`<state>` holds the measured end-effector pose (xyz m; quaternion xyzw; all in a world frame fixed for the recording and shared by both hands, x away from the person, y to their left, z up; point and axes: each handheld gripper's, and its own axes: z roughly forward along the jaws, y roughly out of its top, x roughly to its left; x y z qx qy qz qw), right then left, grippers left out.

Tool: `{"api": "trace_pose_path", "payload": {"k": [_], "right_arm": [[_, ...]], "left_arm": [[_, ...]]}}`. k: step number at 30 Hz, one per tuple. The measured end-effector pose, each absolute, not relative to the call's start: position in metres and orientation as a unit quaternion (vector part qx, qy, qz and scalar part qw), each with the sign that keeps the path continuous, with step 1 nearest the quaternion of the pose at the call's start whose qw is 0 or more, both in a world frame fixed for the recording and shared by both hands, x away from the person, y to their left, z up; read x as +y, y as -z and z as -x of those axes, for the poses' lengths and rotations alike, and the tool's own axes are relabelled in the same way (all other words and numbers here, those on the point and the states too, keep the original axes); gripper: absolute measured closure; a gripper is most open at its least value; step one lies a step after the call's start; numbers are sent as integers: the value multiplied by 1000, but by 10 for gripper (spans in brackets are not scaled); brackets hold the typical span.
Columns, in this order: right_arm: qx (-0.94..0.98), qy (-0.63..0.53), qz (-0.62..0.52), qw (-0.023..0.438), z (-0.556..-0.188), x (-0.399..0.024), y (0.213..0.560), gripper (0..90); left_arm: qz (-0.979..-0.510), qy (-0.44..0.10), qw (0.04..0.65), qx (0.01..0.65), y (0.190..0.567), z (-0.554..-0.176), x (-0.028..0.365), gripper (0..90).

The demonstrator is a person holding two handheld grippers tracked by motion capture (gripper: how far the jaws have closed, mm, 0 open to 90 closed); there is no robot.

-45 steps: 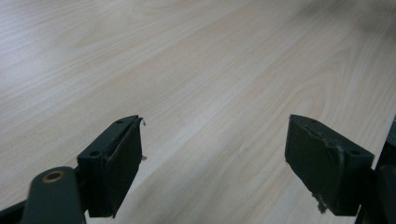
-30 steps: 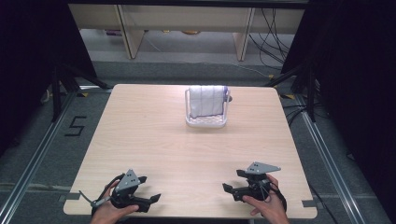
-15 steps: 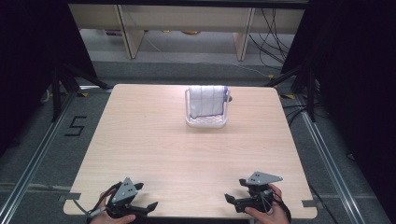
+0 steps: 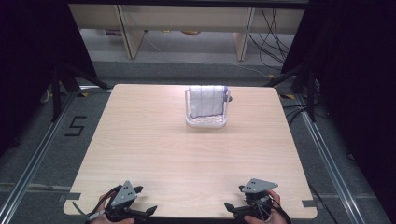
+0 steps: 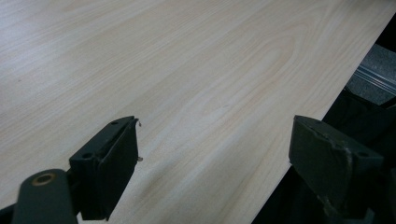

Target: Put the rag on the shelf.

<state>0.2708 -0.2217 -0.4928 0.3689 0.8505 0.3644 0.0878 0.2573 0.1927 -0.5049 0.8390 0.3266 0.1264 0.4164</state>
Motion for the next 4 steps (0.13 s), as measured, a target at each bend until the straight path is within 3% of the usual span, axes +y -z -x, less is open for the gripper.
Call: {"api": "trace_pose_path", "payload": {"k": [4], "right_arm": [[849,-366,-371,88,-271,-223,493,182]], "left_arm": [[-841,-128,412,324,505,-258,192,155]]}}
